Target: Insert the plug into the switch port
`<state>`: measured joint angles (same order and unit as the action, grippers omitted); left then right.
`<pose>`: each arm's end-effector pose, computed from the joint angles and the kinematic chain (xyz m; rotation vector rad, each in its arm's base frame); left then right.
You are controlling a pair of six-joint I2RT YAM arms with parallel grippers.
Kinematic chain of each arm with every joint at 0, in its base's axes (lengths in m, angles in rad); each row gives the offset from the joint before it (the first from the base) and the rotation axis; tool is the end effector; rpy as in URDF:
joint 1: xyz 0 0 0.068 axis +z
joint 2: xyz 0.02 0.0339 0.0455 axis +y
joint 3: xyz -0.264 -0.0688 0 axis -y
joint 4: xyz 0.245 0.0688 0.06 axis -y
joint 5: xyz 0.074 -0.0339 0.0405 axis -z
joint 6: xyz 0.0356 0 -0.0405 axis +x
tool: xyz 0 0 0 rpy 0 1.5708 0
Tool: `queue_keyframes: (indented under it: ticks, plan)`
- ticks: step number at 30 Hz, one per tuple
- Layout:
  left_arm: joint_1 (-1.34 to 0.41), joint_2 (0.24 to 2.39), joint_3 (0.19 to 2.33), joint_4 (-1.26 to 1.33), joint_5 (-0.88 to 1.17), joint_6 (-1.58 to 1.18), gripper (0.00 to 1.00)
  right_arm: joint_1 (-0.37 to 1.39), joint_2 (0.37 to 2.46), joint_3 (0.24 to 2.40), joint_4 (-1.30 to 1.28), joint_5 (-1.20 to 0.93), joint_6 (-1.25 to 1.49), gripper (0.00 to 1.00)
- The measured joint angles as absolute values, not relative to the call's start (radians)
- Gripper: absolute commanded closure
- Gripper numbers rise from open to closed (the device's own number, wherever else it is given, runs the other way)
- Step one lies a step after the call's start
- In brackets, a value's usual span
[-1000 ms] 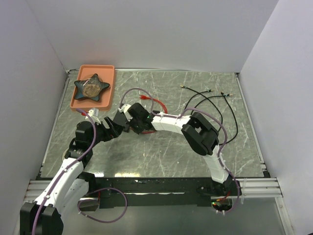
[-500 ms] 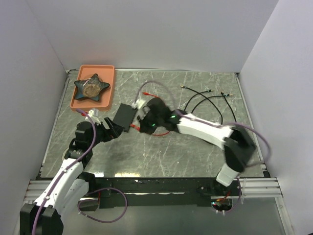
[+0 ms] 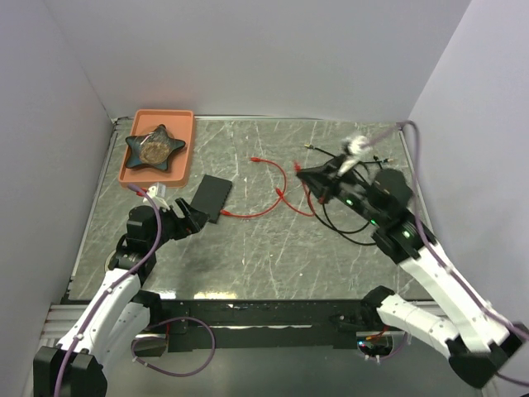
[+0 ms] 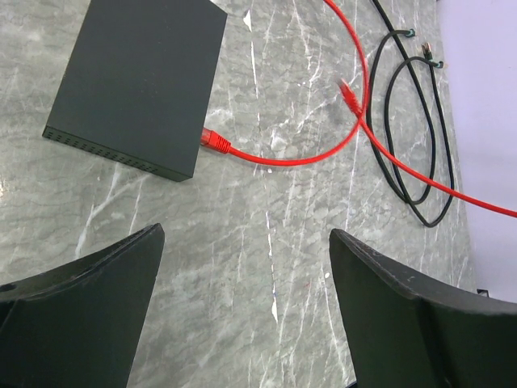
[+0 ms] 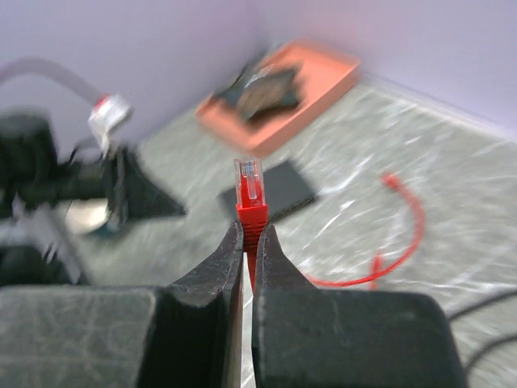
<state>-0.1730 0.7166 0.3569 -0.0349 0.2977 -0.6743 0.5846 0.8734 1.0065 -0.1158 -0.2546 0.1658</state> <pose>0.1668 -0.0397 0.2153 -0.3076 2.0218 -0.8360 0.1566 0.1144 0.4097 -0.5348 1.5171 0.7847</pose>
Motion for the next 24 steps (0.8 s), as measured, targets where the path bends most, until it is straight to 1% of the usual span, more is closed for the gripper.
queue_keyframes:
  ticks: [5, 8, 17, 24]
  plan:
    - [-0.173, 0.717, 0.357, -0.035, 0.298, -0.675, 0.11, 0.585, 0.685, 0.939, -0.088, -0.084, 0.178, 1.00]
    - [-0.173, 0.717, 0.357, -0.035, 0.298, -0.675, 0.11, 0.585, 0.667, 0.948, -0.075, -0.029, 0.171, 1.00]
    - [-0.173, 0.717, 0.357, -0.035, 0.298, -0.674, 0.11, 0.585, 0.848, 0.973, -0.172, 0.078, 0.117, 1.00]
    - [-0.173, 0.733, 0.357, -0.035, 0.299, -0.674, 0.11, 0.593, 1.007, 1.001, -0.234, 0.017, 0.108, 1.00]
